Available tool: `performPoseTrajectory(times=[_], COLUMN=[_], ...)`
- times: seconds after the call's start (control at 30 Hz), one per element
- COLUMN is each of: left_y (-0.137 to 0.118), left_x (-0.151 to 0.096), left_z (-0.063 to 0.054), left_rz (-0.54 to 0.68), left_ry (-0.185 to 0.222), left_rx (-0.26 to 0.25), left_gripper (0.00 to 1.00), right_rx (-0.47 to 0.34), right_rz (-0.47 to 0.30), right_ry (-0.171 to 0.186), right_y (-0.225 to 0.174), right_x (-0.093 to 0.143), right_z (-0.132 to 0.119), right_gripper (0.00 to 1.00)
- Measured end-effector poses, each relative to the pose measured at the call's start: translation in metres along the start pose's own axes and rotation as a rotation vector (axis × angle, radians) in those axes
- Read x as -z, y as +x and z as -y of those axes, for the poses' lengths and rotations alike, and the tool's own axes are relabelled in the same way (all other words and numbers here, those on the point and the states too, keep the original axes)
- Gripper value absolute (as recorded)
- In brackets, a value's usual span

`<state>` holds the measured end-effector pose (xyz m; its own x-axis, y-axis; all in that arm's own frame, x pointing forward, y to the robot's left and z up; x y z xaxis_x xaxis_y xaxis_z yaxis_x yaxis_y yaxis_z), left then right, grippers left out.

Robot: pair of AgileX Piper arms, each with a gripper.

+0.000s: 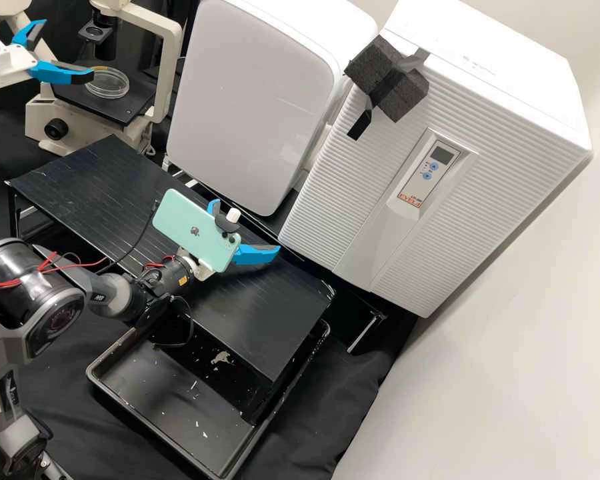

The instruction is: Place the petri dish on the bench

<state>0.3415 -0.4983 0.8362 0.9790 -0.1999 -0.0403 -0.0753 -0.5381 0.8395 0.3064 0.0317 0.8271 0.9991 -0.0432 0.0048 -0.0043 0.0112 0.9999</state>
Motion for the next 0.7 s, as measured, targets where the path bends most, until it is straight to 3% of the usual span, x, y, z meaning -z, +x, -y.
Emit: performPoseTrajectory(times=[0.13,0.4,0.6,0.7], left_y=[0.014,0.026,0.035,0.039], left_x=[-0.004,0.003,0.011,0.012], left_z=[0.011,0.033,0.05,0.052], left_rz=[0.043,0.01,-0.031,-0.043], left_ry=[-0.022,-0.034,-0.062,-0.072], left_rx=[0.059,0.153,0.202,0.199], left_gripper=[1.0,1.0,1.0,1.0], right_rx=[0.0,0.0,0.0,0.0], right_rz=[0.0,0.0,0.0,0.0], right_ry=[0.0,0.0,0.0,0.0], right_y=[0.0,0.0,0.0,0.0], right_x=[0.0,0.0,0.0,0.0], right_z=[0.0,0.0,0.0,0.0], right_gripper=[1.0,1.0,1.0,1.0])
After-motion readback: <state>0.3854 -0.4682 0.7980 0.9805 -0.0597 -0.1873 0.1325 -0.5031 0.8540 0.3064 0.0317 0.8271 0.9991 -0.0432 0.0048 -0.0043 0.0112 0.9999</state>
